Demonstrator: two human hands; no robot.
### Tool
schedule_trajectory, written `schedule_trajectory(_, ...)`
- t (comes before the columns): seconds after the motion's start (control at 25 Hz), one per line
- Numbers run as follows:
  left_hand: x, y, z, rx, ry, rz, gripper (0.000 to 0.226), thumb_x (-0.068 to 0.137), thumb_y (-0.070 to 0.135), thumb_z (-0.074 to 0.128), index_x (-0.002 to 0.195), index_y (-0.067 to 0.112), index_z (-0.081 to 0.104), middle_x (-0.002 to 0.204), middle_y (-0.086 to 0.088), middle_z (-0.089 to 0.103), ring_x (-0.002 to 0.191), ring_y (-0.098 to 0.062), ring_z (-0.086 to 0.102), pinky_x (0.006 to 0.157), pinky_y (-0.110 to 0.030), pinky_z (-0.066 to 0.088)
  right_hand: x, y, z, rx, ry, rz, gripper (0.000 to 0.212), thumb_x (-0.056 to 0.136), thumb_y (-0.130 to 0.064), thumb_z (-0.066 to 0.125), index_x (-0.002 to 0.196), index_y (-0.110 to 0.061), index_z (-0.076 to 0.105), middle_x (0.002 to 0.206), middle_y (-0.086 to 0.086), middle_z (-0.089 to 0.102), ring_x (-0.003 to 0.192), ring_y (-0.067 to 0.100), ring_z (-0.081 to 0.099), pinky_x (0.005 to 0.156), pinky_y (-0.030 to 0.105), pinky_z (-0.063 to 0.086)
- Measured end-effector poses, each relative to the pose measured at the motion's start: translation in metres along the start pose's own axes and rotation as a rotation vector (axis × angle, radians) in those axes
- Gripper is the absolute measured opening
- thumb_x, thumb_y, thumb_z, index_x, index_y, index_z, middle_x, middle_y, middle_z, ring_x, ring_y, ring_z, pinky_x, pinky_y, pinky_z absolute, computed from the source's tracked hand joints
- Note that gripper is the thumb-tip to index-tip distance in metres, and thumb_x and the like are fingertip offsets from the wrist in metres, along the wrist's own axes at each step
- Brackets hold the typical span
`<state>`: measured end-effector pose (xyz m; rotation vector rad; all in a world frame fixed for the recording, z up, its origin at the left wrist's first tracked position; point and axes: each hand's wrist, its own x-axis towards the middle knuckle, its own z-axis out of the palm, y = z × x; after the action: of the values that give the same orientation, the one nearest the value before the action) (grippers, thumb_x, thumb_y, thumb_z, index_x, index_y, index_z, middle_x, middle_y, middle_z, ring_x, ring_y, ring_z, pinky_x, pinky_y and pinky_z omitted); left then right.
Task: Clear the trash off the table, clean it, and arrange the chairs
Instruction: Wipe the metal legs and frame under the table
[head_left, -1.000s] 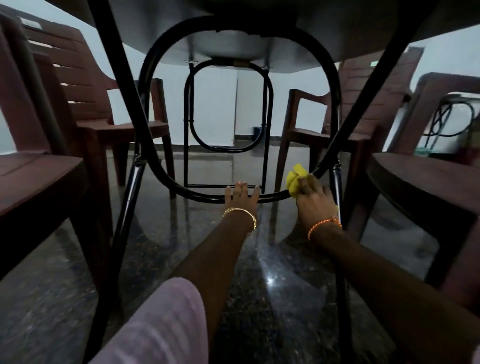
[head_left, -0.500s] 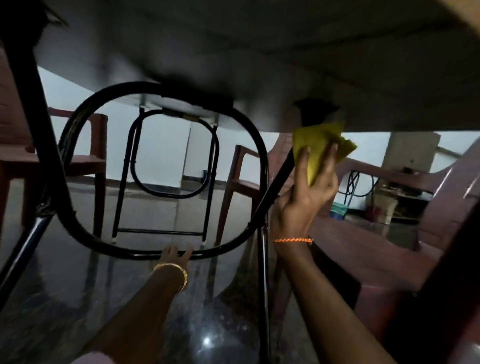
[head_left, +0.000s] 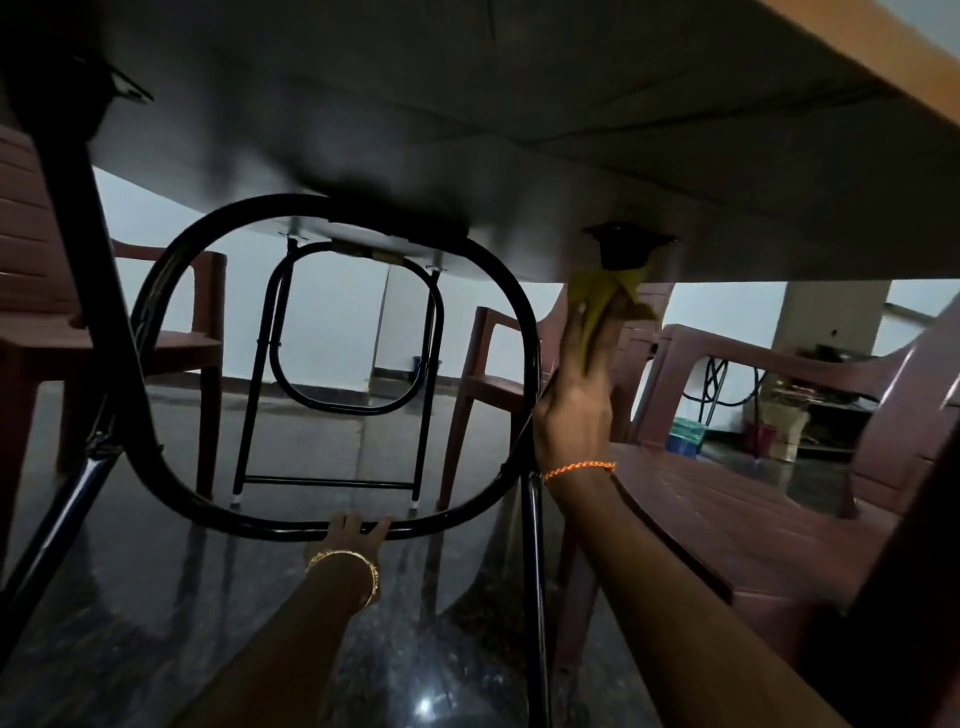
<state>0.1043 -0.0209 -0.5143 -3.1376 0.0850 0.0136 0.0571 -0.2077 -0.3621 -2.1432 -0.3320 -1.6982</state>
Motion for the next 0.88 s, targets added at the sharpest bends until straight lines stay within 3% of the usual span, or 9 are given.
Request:
schedule_trajectory(0.08,-0.003,0.0,-0.001,-0.018,-0.001,-0.01,0.095,0.085,0.029,0.064,0.151,0.029,-0.004,0.159,-0.01,0.002,0.147,-0.031,0.001,0.114,-0.051,0.029,-0.015,0.0,0.004,-0.045,-0.074,0.03,0.088,0.073,0.024,0.046,0.149,-0.011,0.019,0.157,0.009,-0.003,0.143,0.04,0.019,0.074,0.028,0.05)
schedule_trajectory(0.2,-0.008,0.002,-0.002,-0.021,-0.019,-0.027,0.097,0.084,0.028,0.065,0.151,0.03,-0.006,0.16,-0.01,-0.005,0.148,-0.031,-0.005,0.112,-0.055,0.029,-0.028,-0.007,0.006,-0.103,-0.087,0.095,0.085,0.071,0.026,0.046,0.147,-0.008,0.026,0.158,0.016,0.011,0.143,0.042,0.015,0.091,0.035,0.048)
schedule_trajectory(0.28,-0.011,0.004,-0.003,-0.005,-0.008,-0.042,0.099,0.084,0.029,0.066,0.151,0.029,-0.007,0.16,-0.01,-0.005,0.148,-0.031,-0.005,0.11,-0.056,0.031,-0.034,-0.012,0.005,-0.163,-0.07,0.108,0.078,0.068,0.027,0.047,0.14,-0.002,0.04,0.153,0.023,0.022,0.137,0.05,0.024,0.095,0.037,0.043)
schedule_trajectory(0.4,-0.014,0.004,-0.001,-0.007,0.023,-0.037,0.097,0.085,0.029,0.065,0.151,0.028,-0.006,0.16,-0.011,-0.005,0.148,-0.031,-0.005,0.11,-0.056,0.031,-0.053,-0.012,0.01,-0.297,-0.117,0.043,0.053,0.071,0.024,0.05,0.122,0.008,0.055,0.136,0.031,0.043,0.111,0.052,0.046,0.089,0.049,0.048)
schedule_trajectory(0.64,-0.016,-0.004,0.012,-0.065,0.109,0.019,0.094,0.084,0.029,0.064,0.151,0.026,-0.002,0.159,-0.01,-0.001,0.147,-0.031,-0.003,0.11,-0.056,0.031,-0.093,-0.01,0.038,-0.485,-0.41,0.059,0.04,0.095,0.006,0.034,0.133,0.003,0.043,0.151,0.02,0.02,0.12,0.038,0.035,0.103,0.041,0.035)
schedule_trajectory(0.76,-0.014,-0.014,0.018,-0.102,0.148,0.076,0.093,0.084,0.027,0.065,0.151,0.027,0.0,0.159,-0.006,-0.001,0.148,-0.028,-0.004,0.111,-0.055,0.03,-0.103,-0.011,0.056,-0.544,-0.454,0.092,0.034,0.094,0.006,0.033,0.124,0.008,0.049,0.148,0.022,0.025,0.121,0.042,0.036,0.101,0.045,0.035)
schedule_trajectory(0.88,-0.018,-0.043,0.023,-0.181,0.177,0.076,0.088,0.085,0.02,0.061,0.151,0.026,0.003,0.16,-0.006,-0.002,0.148,-0.026,-0.003,0.115,-0.051,0.025,-0.124,-0.019,0.079,-0.432,-0.552,0.163,0.031,0.092,0.009,0.035,0.115,0.011,0.055,0.142,0.025,0.031,0.119,0.042,0.038,0.095,0.045,0.041)
